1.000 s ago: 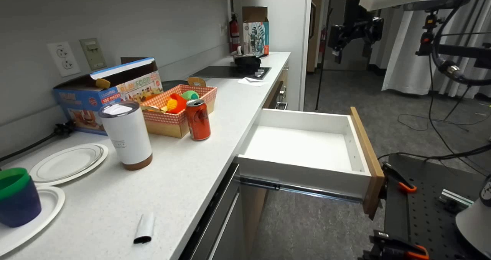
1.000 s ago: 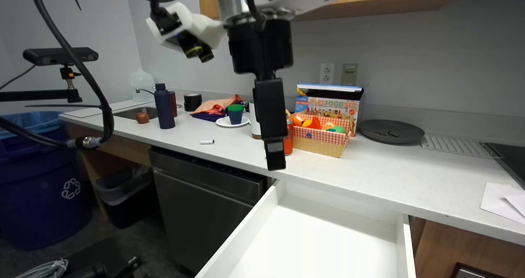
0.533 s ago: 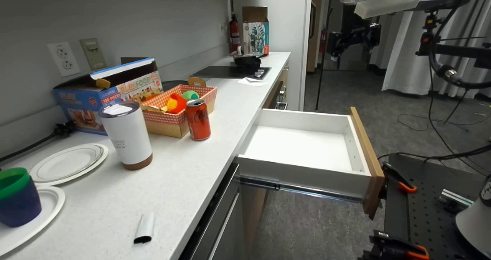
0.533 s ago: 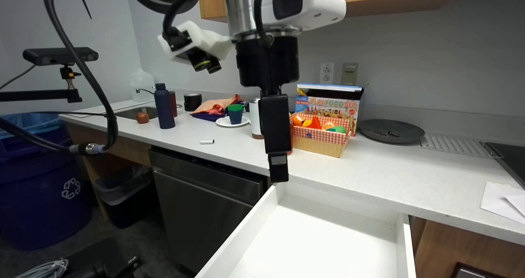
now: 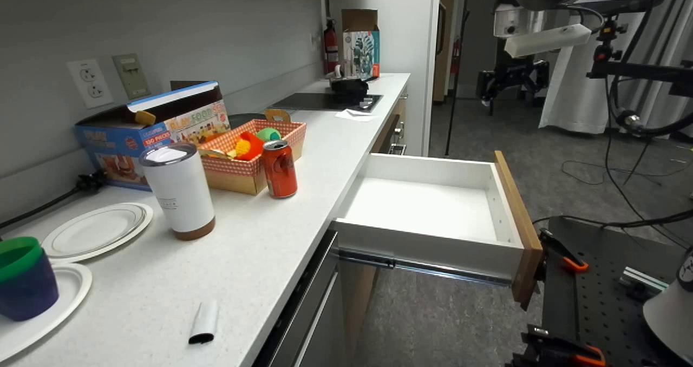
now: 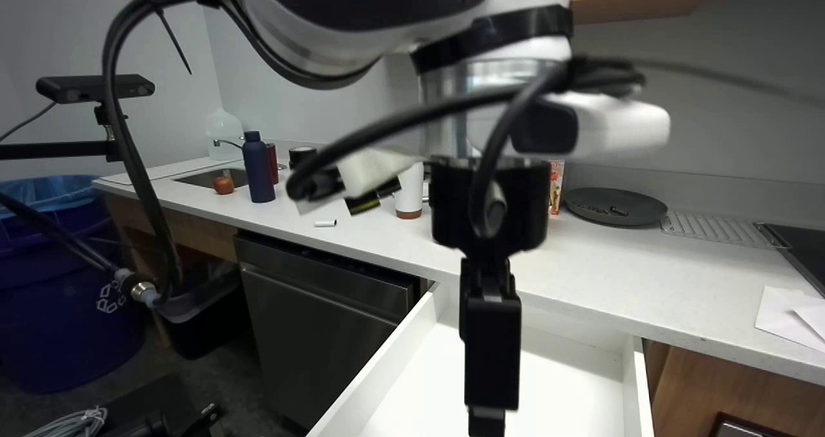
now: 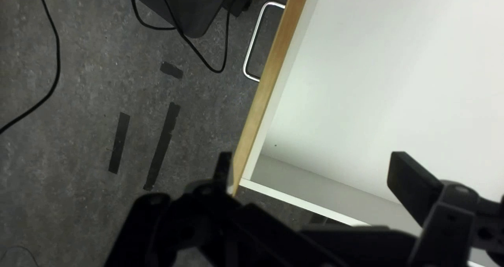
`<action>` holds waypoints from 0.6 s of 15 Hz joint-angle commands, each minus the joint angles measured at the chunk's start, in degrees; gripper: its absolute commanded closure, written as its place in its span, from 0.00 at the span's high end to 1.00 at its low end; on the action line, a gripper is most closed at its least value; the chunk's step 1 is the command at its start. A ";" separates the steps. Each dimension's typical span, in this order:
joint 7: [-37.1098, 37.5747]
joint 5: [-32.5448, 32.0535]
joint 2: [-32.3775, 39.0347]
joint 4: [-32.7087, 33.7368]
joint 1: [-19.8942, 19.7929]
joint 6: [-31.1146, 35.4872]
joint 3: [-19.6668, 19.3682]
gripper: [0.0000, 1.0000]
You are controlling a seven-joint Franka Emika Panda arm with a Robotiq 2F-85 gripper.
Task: Close the top drawer of the cabinet.
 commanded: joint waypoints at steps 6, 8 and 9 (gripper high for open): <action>-0.92 3.93 19.73 1.94 -1.06 12.93 -6.74 1.00; -0.76 4.86 23.29 2.38 -1.04 14.73 -7.80 1.00; -0.72 5.45 24.63 2.55 -0.97 15.20 -8.38 1.00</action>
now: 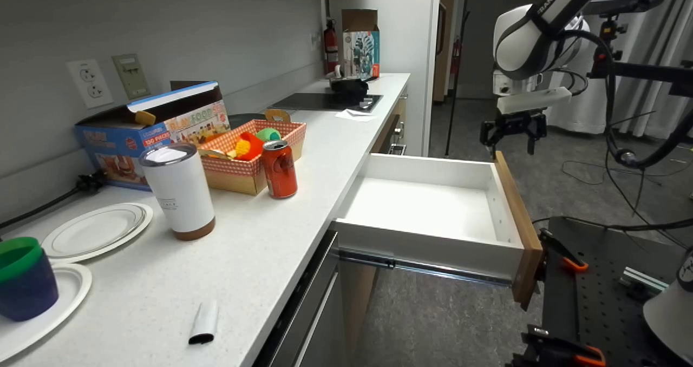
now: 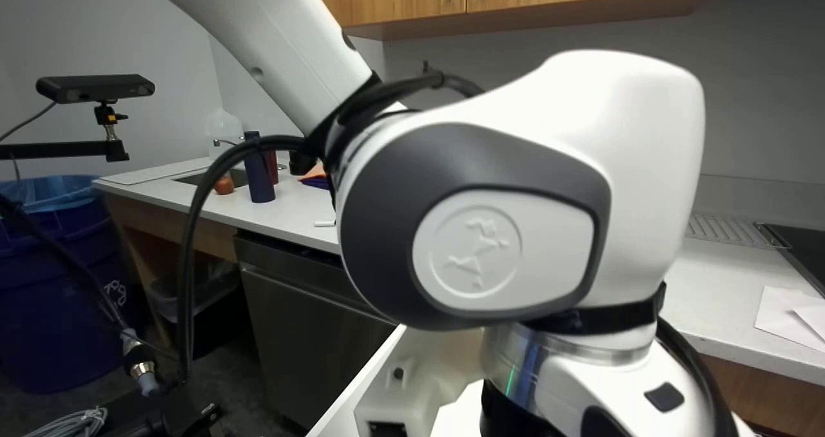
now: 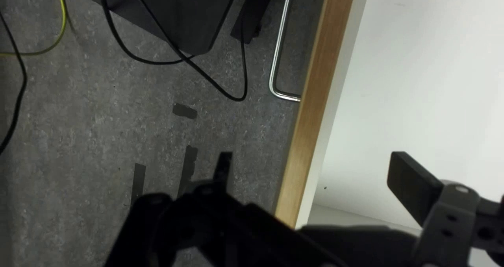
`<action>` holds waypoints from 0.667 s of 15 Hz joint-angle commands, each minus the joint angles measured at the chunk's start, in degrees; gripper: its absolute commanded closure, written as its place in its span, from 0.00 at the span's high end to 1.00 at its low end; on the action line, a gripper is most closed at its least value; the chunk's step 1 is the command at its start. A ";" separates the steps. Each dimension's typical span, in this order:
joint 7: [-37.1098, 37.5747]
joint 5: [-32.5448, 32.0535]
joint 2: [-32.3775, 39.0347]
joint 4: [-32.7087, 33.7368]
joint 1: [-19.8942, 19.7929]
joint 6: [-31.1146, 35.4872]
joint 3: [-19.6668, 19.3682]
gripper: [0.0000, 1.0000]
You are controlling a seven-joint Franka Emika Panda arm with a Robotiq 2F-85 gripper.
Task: Close the top drawer of the cabinet.
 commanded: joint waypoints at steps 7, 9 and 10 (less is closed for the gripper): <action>-0.43 4.29 9.44 1.82 1.04 1.63 -5.59 1.00; -0.17 4.11 8.01 0.45 1.04 2.47 -6.36 1.00; 0.06 3.81 7.10 -0.29 1.05 2.86 -6.79 1.00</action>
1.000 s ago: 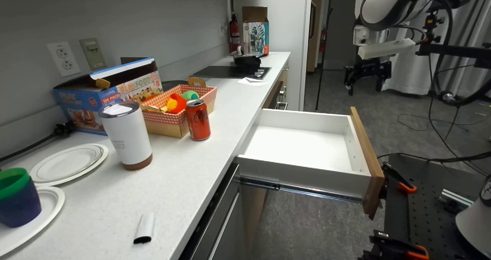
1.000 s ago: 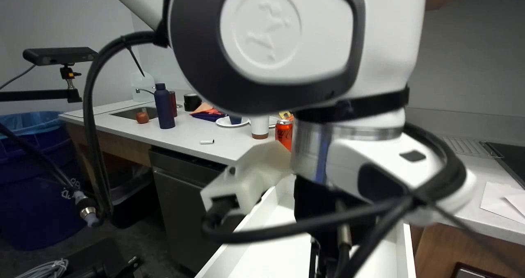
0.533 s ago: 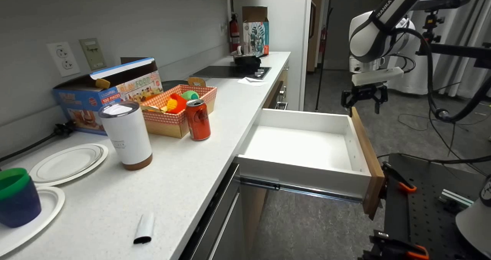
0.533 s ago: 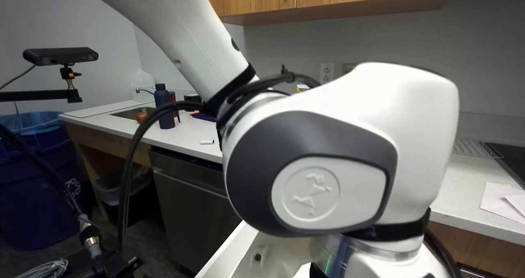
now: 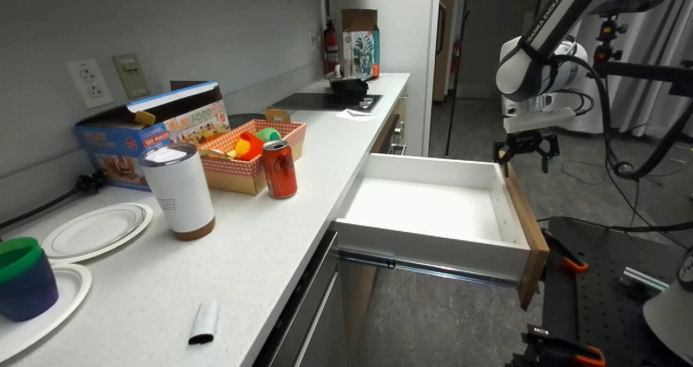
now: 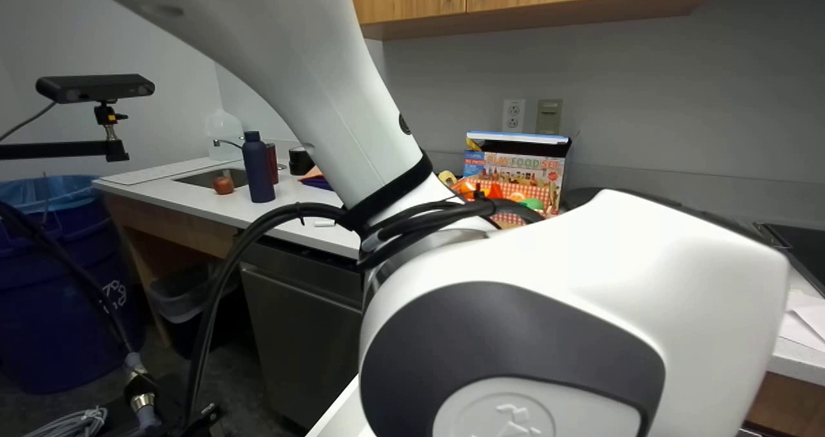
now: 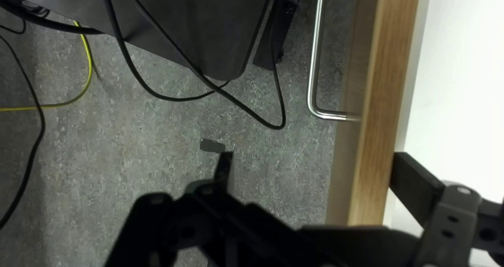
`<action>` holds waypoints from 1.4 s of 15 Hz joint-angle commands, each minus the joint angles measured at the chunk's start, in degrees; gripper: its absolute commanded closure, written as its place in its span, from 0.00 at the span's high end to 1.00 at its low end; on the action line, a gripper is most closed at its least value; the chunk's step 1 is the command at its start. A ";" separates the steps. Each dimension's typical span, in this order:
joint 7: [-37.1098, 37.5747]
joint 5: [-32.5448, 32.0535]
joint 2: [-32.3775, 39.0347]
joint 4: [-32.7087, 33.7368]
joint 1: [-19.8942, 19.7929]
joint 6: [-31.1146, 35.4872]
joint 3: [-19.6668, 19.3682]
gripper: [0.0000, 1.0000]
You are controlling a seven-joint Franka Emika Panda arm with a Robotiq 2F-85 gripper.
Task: Close the top drawer of the cabinet.
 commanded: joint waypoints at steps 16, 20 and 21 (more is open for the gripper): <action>7.36 -4.94 -12.41 -7.82 -0.29 -5.06 -2.43 1.00; 8.65 -4.45 -11.39 -7.47 -0.88 -10.68 -2.11 1.00; 9.48 -4.66 -10.25 -6.89 -0.94 -11.21 -2.14 1.00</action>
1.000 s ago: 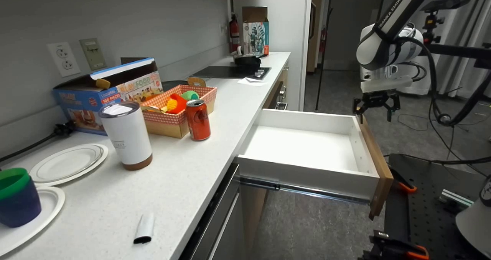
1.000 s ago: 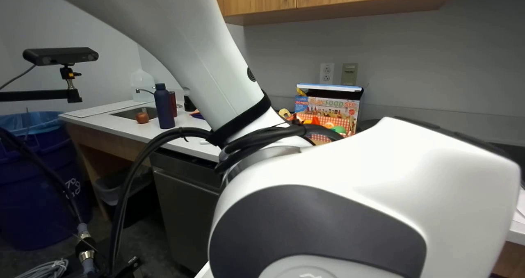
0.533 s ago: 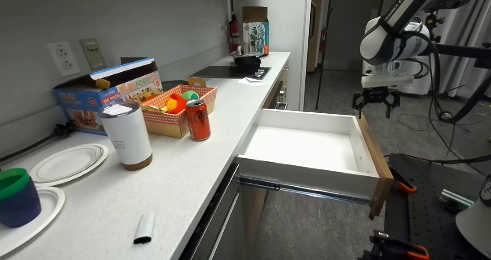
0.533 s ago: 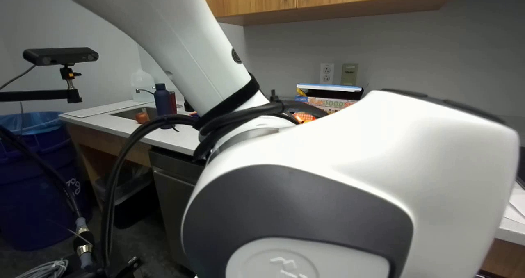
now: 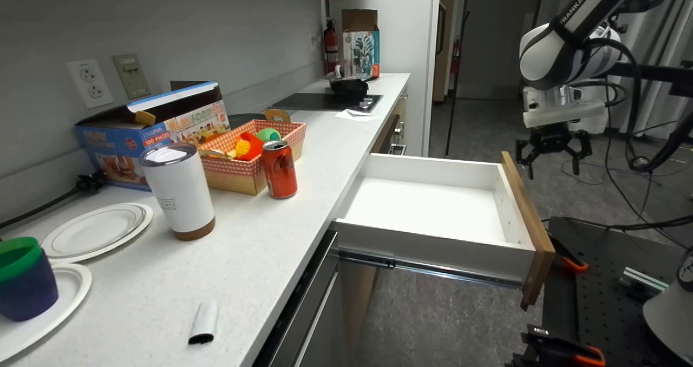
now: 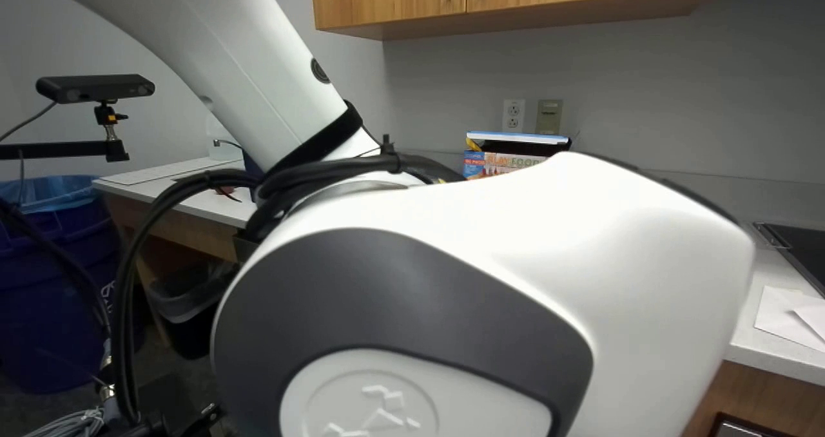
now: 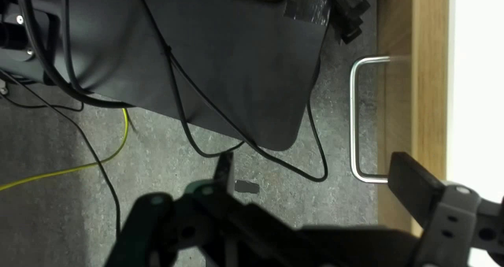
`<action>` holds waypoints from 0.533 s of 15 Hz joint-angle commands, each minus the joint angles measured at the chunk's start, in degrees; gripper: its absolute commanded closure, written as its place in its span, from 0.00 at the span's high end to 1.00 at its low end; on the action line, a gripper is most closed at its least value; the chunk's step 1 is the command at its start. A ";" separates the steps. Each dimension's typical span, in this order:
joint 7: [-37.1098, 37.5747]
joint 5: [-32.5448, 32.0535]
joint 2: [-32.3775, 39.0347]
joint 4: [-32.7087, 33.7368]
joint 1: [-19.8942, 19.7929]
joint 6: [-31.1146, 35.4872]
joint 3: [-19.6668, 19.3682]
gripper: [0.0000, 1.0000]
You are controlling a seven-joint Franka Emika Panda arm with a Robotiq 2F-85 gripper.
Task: Close the top drawer of the cabinet.
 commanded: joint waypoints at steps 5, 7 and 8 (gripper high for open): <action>2.41 2.15 4.53 2.08 -0.24 -0.01 0.01 1.00; 2.29 3.36 6.19 3.18 0.11 1.48 0.09 1.00; 2.35 3.98 6.69 3.55 0.27 2.22 0.10 1.00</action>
